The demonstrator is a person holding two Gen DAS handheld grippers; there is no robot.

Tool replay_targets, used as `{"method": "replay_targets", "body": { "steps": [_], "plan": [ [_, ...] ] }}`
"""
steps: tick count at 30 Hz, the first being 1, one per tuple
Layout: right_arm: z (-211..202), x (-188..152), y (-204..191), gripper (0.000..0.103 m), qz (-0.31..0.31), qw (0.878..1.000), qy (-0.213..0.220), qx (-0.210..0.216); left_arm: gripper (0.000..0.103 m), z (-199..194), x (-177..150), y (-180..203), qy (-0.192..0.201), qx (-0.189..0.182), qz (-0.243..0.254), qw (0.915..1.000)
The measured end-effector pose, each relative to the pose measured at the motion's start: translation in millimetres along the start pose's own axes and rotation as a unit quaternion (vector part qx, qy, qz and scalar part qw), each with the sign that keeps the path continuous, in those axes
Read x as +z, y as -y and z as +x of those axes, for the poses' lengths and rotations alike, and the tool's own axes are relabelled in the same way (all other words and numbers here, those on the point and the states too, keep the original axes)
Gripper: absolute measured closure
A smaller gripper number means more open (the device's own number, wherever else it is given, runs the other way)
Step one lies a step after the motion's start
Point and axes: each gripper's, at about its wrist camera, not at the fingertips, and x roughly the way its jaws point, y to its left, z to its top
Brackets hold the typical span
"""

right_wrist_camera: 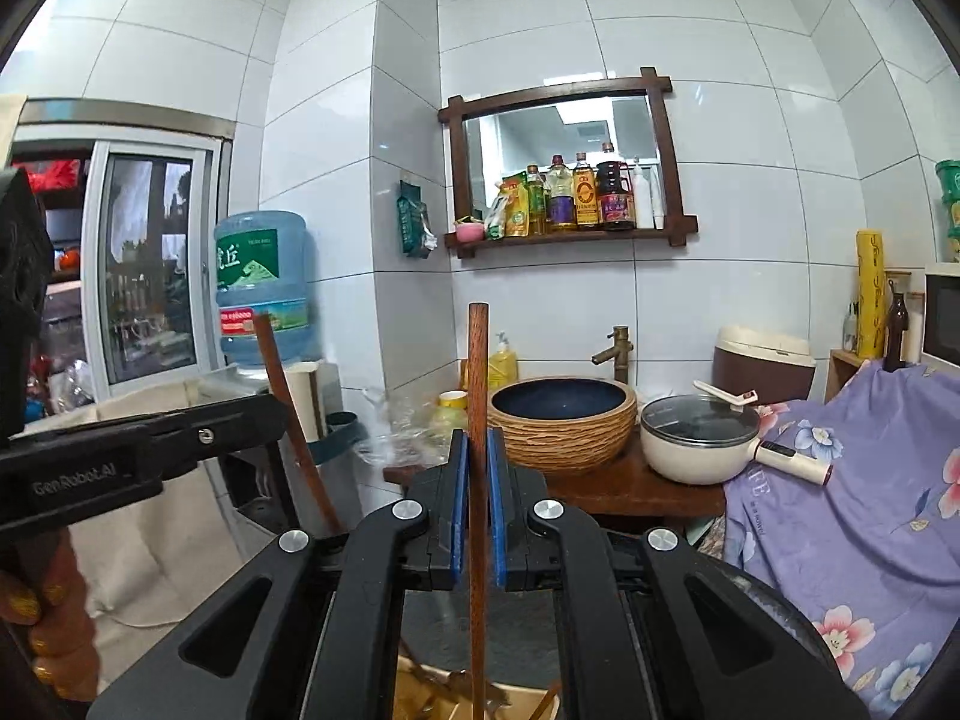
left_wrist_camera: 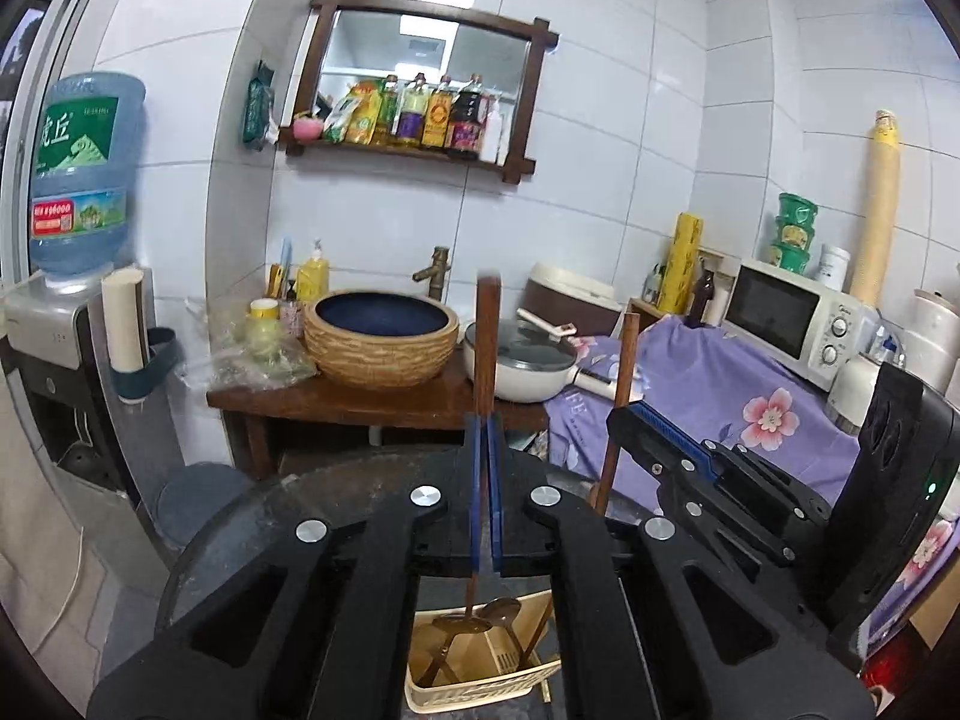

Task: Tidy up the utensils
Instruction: 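Lower both chopsticks into the holder and open both tools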

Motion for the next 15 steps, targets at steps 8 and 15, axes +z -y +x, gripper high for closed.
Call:
{"method": "replay_targets", "body": {
  "steps": [8, 15],
  "plan": [
    [26.8, -49.3, 16.7, 0.097, 0.013, 1.0, -0.012, -0.025, 0.101, -5.2, -11.9, -10.0, 0.006, 0.001, -0.004, 1.0],
    [31.8, -73.9, 24.6, 0.097, 0.03, 0.999, -0.028, -0.019, 0.101, -18.7, -21.5, -2.7, 0.018, 0.004, 0.02, 0.9996]
  ]
}}
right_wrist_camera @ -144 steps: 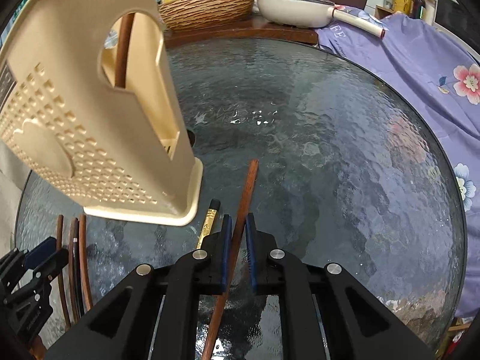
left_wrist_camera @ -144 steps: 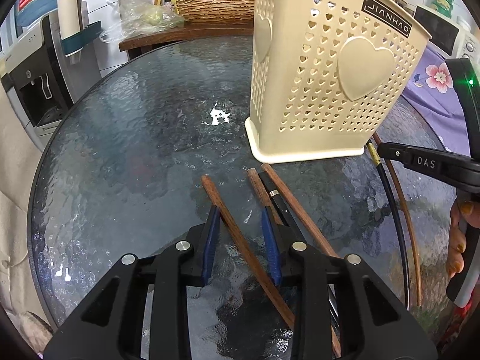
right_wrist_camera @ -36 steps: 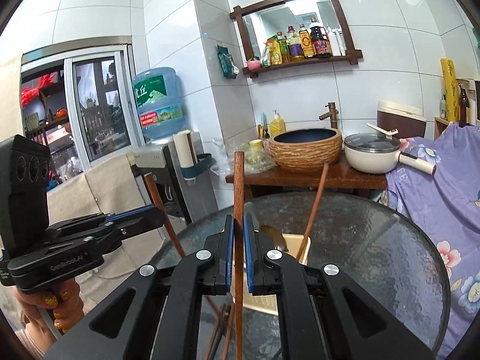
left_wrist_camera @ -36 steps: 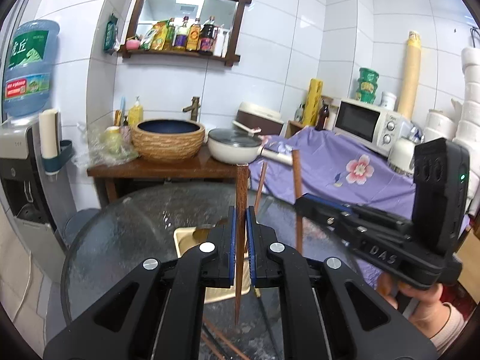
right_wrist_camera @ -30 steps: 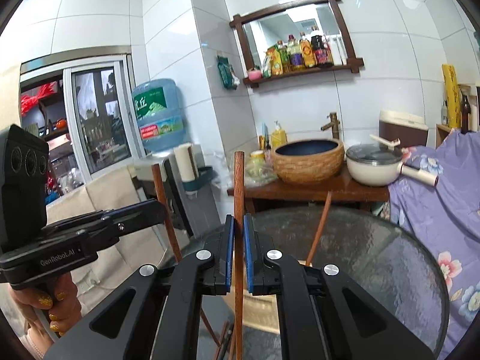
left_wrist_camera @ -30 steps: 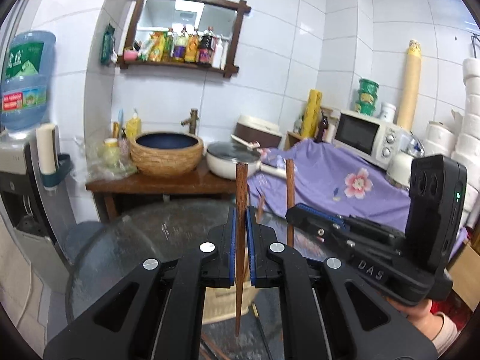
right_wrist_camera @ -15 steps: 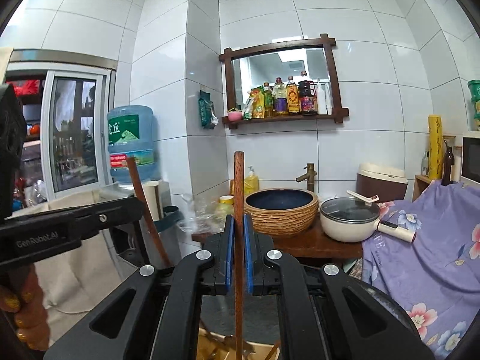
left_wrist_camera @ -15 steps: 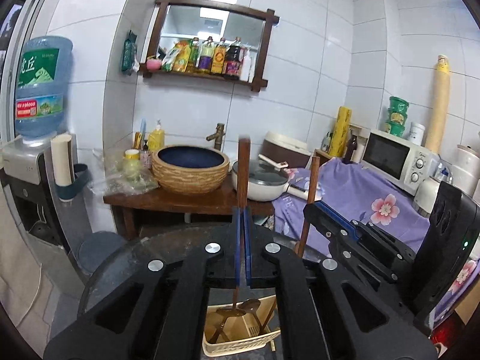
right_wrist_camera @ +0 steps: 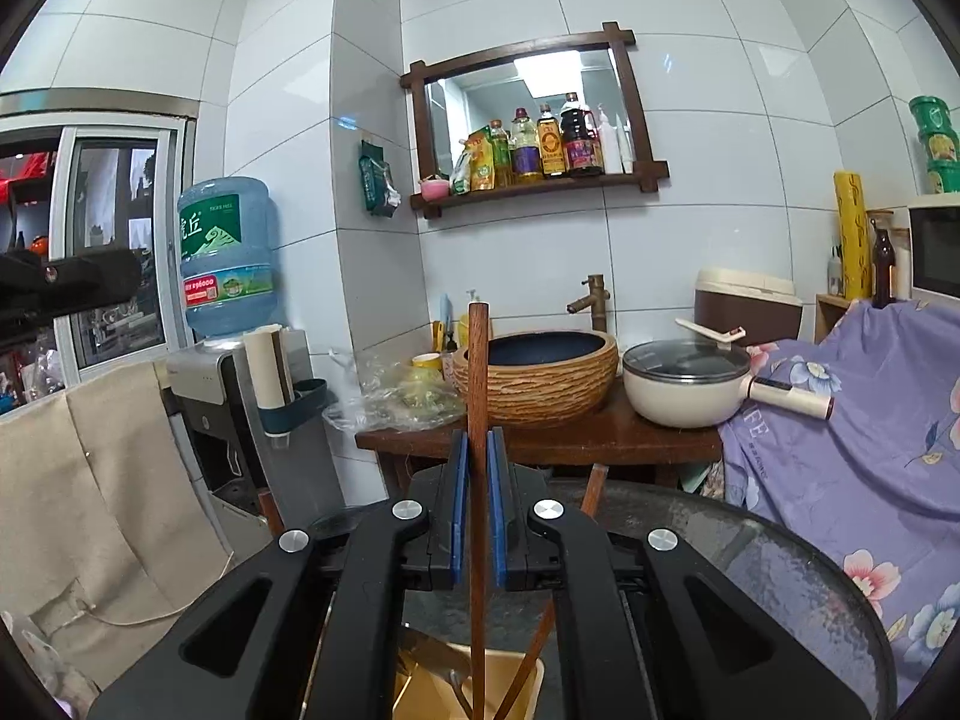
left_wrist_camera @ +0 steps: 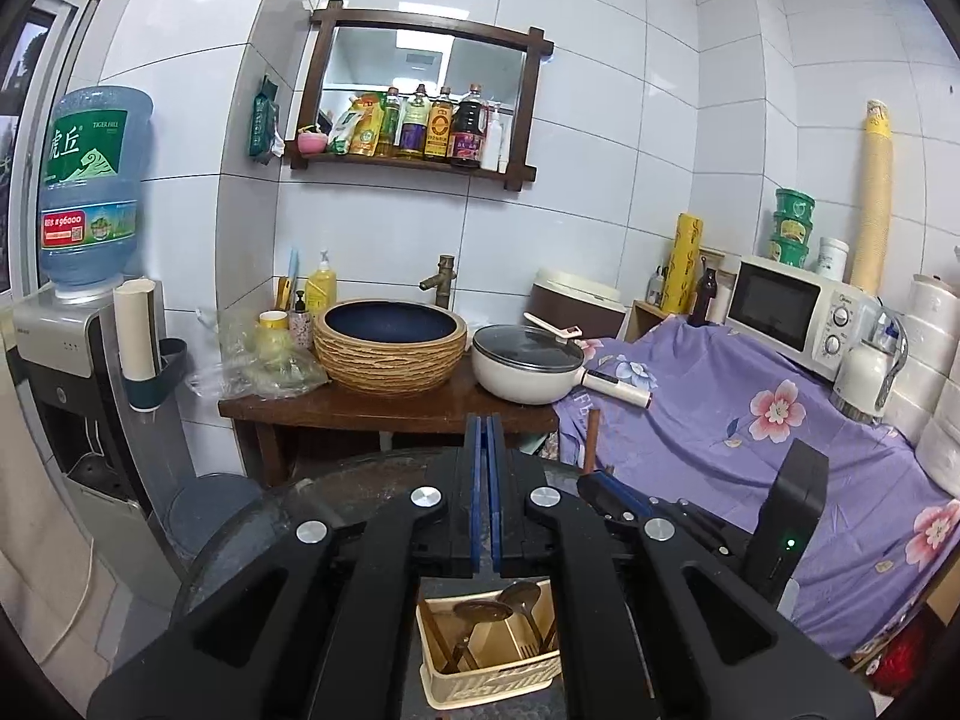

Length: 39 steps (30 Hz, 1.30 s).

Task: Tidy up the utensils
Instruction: 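Lower both chopsticks into the holder and open both tools, then move the right tool to the black gold-tipped chopstick while the left tool approaches a brown chopstick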

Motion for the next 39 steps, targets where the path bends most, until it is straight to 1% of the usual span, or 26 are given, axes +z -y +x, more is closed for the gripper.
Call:
{"method": "replay_targets", "body": {
  "steps": [2, 5, 7, 9, 12, 13, 14, 15, 16, 17, 19, 20, 21, 22, 23, 25, 31, 33, 34, 36, 39],
  "plan": [
    [0.8, -6.5, -2.1, 0.097, -0.003, 1.0, -0.007, 0.005, 0.101, 1.9, -7.9, 1.0, -0.006, 0.0, 0.004, 1.0],
    [1.1, -16.1, -4.3, 0.096, -0.006, 1.0, -0.012, 0.004, 0.101, 7.4, -25.4, 1.5, -0.014, 0.014, 0.01, 0.9997],
    [1.3, -22.5, -3.8, 0.096, -0.006, 1.0, -0.018, 0.001, 0.101, 15.2, -40.1, 0.8, -0.029, 0.016, 0.013, 0.9994],
    [0.9, -29.1, -5.0, 0.096, -0.011, 1.0, -0.025, 0.001, 0.101, 22.1, -53.2, -1.6, -0.044, 0.013, 0.006, 0.9989],
    [-1.9, -36.0, -6.5, 0.096, -0.018, 0.999, -0.028, -0.001, 0.1, 30.9, -74.6, -5.8, -0.057, 0.019, 0.0, 0.9982],
    [-3.5, -37.1, -6.5, 0.09, -0.019, 0.999, -0.029, -0.003, 0.1, 34.1, -83.5, -6.6, -0.063, 0.024, 0.002, 0.9977],
    [-5.4, -38.1, -6.4, 0.078, -0.019, 0.999, -0.028, -0.003, 0.1, 37.1, -91.3, -6.9, -0.071, 0.027, 0.005, 0.9971],
    [-9.6, -39.3, -5.8, 0.07, -0.017, 1.0, -0.022, -0.002, 0.1, 38.4, -97.4, -7.0, -0.076, 0.028, 0.007, 0.9967],
    [-12.3, -39.7, -5.4, 0.055, -0.017, 1.0, -0.019, -0.003, 0.1, 41.0, -106.4, -8.0, -0.085, 0.032, 0.009, 0.9958],
    [-15.9, -40.1, -5.2, 0.052, -0.018, 1.0, -0.015, -0.005, 0.099, 41.7, -113.5, -9.6, -0.091, 0.035, 0.008, 0.9952],
    [-23.2, -41.0, -5.8, 0.052, -0.022, 1.0, -0.019, -0.007, 0.086, 41.2, -127.7, -14.4, -0.101, 0.038, 0.003, 0.9941],
    [-28.0, -41.9, -6.3, 0.052, -0.024, 0.999, -0.023, -0.007, 0.061, 39.6, -135.9, -16.9, -0.106, 0.042, 0.0, 0.9935],
    [-32.9, -43.3, -6.6, 0.052, -0.025, 0.999, -0.028, -0.006, 0.032, 37.8, -141.7, -18.5, -0.107, 0.047, -0.001, 0.9931],
    [-36.1, -44.7, -6.9, 0.052, -0.025, 0.999, -0.033, -0.005, 0.027, 33.0, -150.5, -20.8, -0.103, 0.055, -0.002, 0.9932],
    [-40.9, -47.2, -7.8, 0.052, -0.026, 0.999, -0.043, -0.003, 0.026, 28.7, -158.0, -21.8, -0.099, 0.065, 0.0, 0.9929],
    [-50.7, -54.7, -9.2, 0.052, -0.027, 0.997, -0.066, 0.001, 0.025, 25.5, -172.8, -22.8, -0.112, 0.081, 0.012, 0.9903],
    [-63.6, -89.7, -4.9, 0.052, -0.016, 0.989, -0.148, -0.004, 0.025, 28.9, -220.7, -32.0, -0.179, 0.091, 0.009, 0.9796],
    [-63.2, -102.8, -1.6, 0.052, -0.01, 0.985, -0.173, -0.006, 0.035, 33.5, -233.6, -33.9, -0.201, 0.087, 0.005, 0.9758],
    [-62.2, -110.6, 0.3, 0.052, -0.007, 0.982, -0.187, -0.009, 0.038, 36.3, -240.3, -34.3, -0.212, 0.085, 0.005, 0.9735],
    [-60.4, -124.6, 3.1, 0.052, -0.001, 0.978, -0.21, -0.014, 0.049, 40.0, -250.6, -33.9, -0.227, 0.084, 0.007, 0.9703],
    [-54.2, -146.7, 7.8, 0.052, 0.009, 0.968, -0.251, -0.013, 0.057, 45.9, -263.9, -33.1, -0.245, 0.082, 0.007, 0.9661]
  ]
}}
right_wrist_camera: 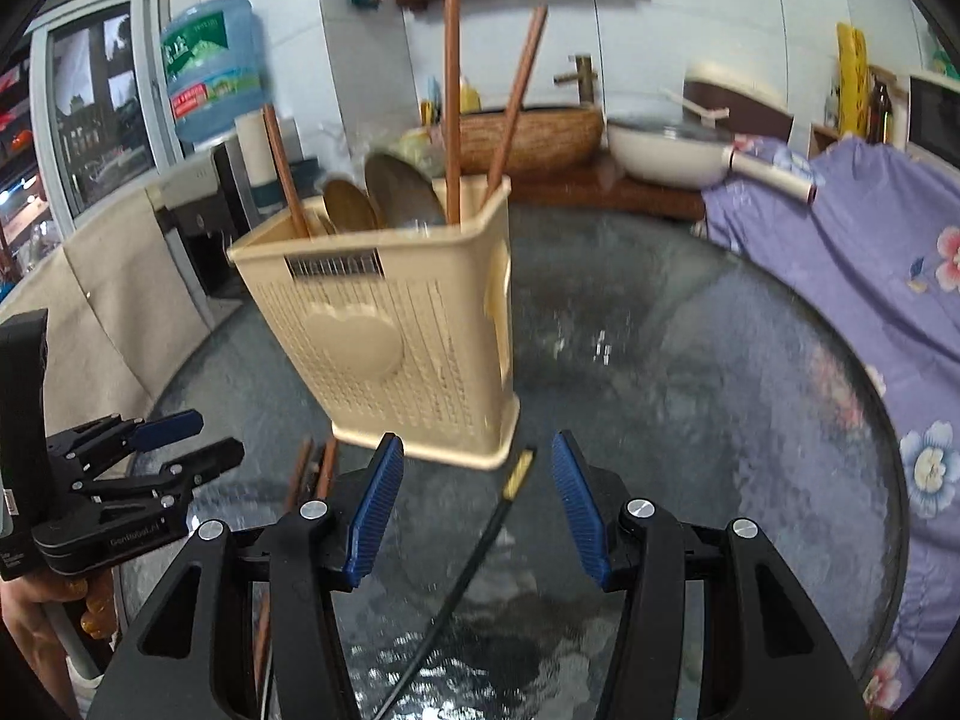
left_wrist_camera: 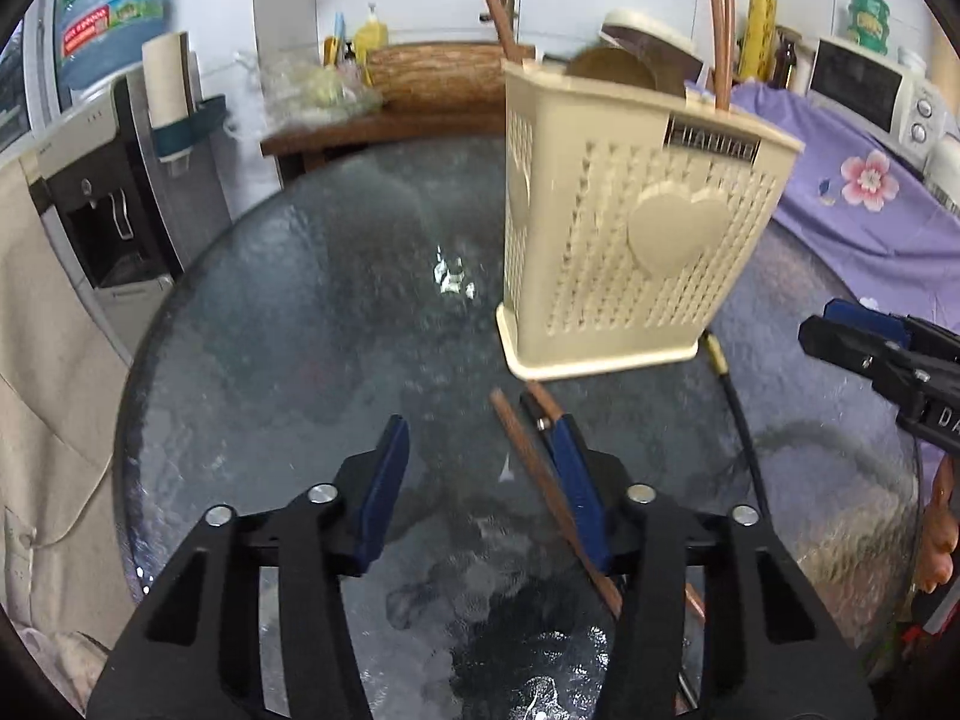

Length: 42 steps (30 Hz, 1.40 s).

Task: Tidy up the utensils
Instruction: 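Move the right tool to the black gold-tipped chopstick while the left tool approaches a brown chopstick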

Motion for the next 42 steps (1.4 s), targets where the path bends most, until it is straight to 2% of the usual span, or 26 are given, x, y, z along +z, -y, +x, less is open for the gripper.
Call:
{"method": "replay_targets", "body": {
  "steps": [8, 15, 28, 37, 39, 42],
  "plan": [
    [31.2, -21.1, -3.8, 0.057, -0.004, 0.998, -0.066, -0.01, 0.068, 24.5, -12.5, 5.0, -0.036, -0.009, -0.003, 0.9993],
    [52.5, -26.4, -3.8, 0.062, 0.003, 0.995, -0.1, -0.024, 0.07, 37.8, -10.4, 5.4, -0.047, -0.02, -0.014, 0.9986],
    [72.0, -24.1, -3.0, 0.075, 0.012, 0.991, -0.12, -0.055, 0.074, 54.9, -2.5, 11.7, -0.057, -0.012, -0.002, 0.9983],
    [81.7, -17.7, -7.7, 0.075, 0.005, 0.989, -0.122, -0.086, 0.076, 55.5, -4.8, 28.1, -0.061, 0.004, 0.017, 0.998],
    [82.3, -17.0, -7.4, 0.076, 0.01, 0.988, -0.123, -0.089, 0.079, 56.4, -3.1, 29.3, -0.063, 0.003, 0.017, 0.9979],
    [84.6, -14.8, -7.2, 0.084, 0.012, 0.988, -0.124, -0.089, 0.083, 57.7, -1.0, 32.0, -0.065, 0.002, 0.018, 0.9977]
  ]
}}
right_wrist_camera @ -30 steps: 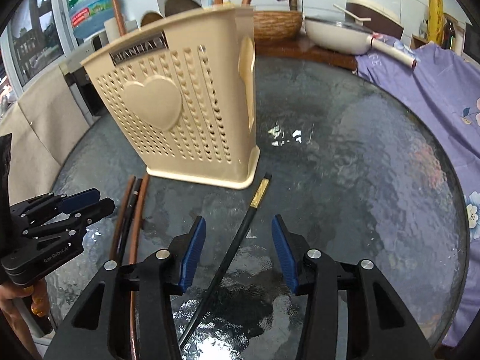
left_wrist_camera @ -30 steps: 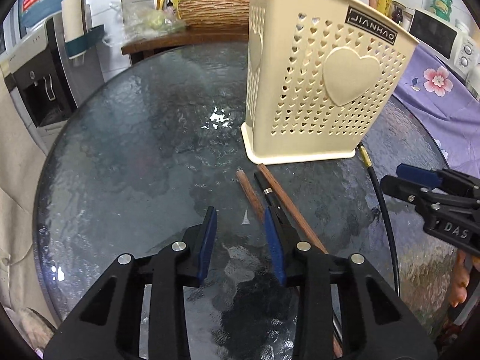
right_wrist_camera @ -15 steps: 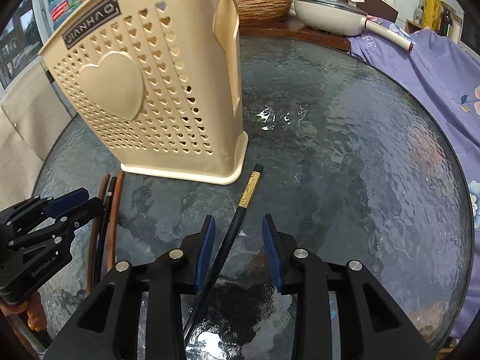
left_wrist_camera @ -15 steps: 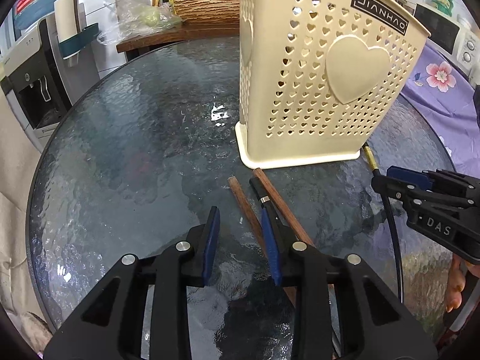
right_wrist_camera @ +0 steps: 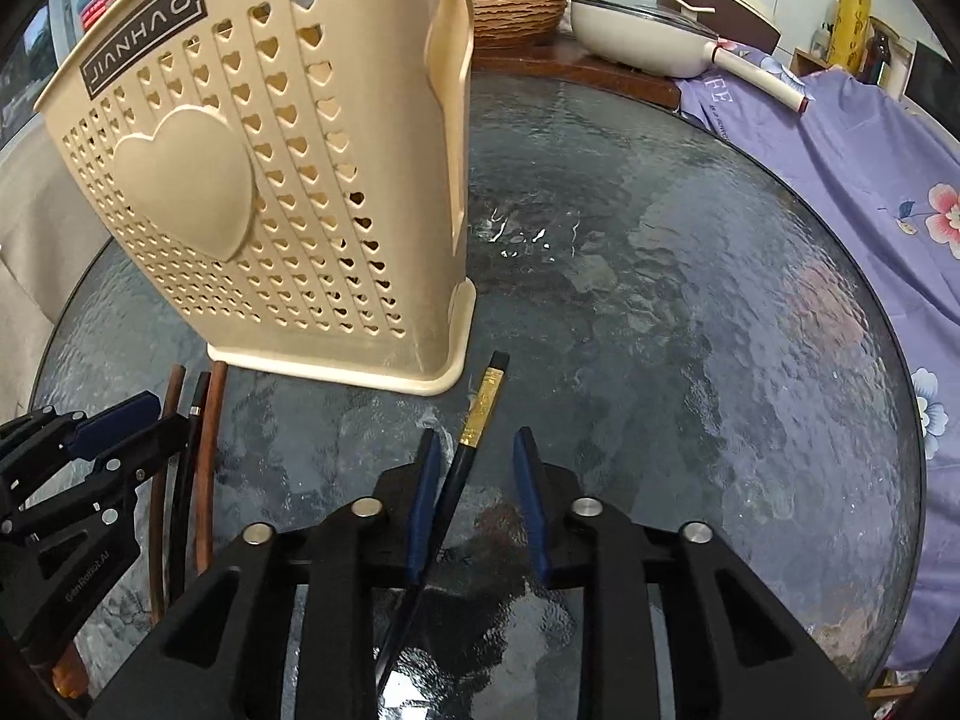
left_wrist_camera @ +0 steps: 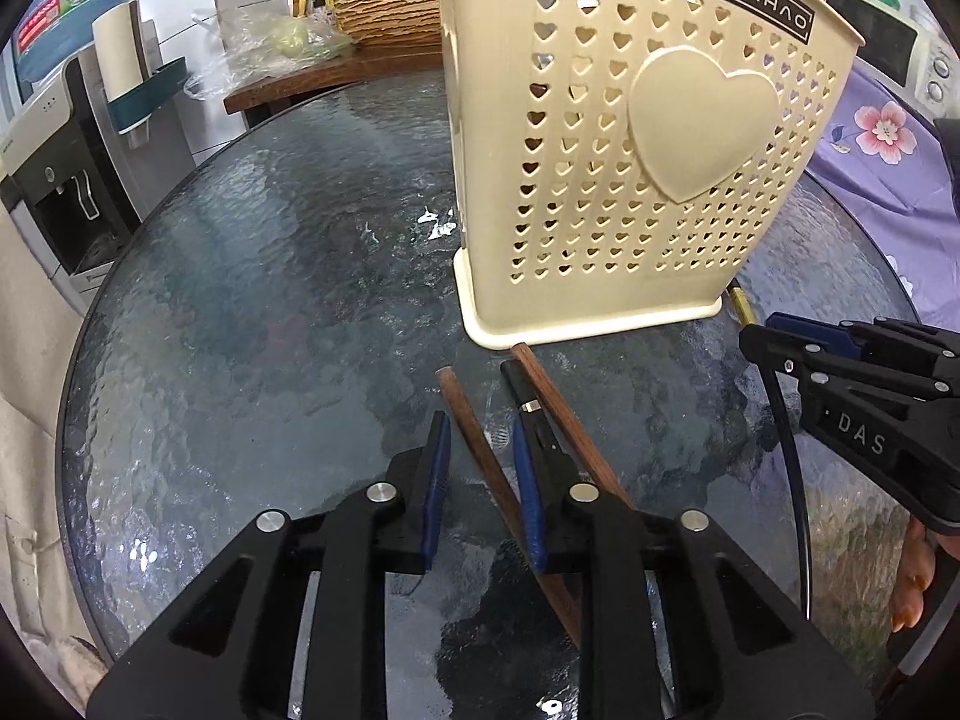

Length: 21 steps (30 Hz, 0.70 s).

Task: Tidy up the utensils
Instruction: 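Move the right tool to the black gold-tipped chopstick while the left tool approaches a brown chopstick, then close both tools on their chopsticks and lift them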

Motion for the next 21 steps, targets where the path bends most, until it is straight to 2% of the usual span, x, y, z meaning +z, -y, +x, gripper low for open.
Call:
{"method": "replay_targets", "body": {
  "steps": [2, 13, 18, 21],
  "plan": [
    [0.9, 2.7, 0.6, 0.092, 0.006, 1.0, -0.003, 0.003, 0.086, 1.5, 2.9, -1.0, -0.001, 0.0, 0.001, 1.0],
    [3.7, 4.9, 0.4, 0.096, 0.028, 1.0, 0.002, 0.001, 0.092, 3.7, 4.2, 0.6, 0.0, -0.002, -0.011, 0.9999],
    [2.9, 3.8, 4.5, 0.096, 0.043, 0.999, 0.004, 0.012, 0.096, 4.0, 6.6, -7.5, -0.002, -0.02, -0.034, 0.9992],
    [-0.8, 3.4, 11.6, 0.096, 0.055, 0.998, 0.01, 0.023, 0.096, -4.2, 9.0, -13.0, 0.012, -0.024, -0.042, 0.9988]
  ]
}}
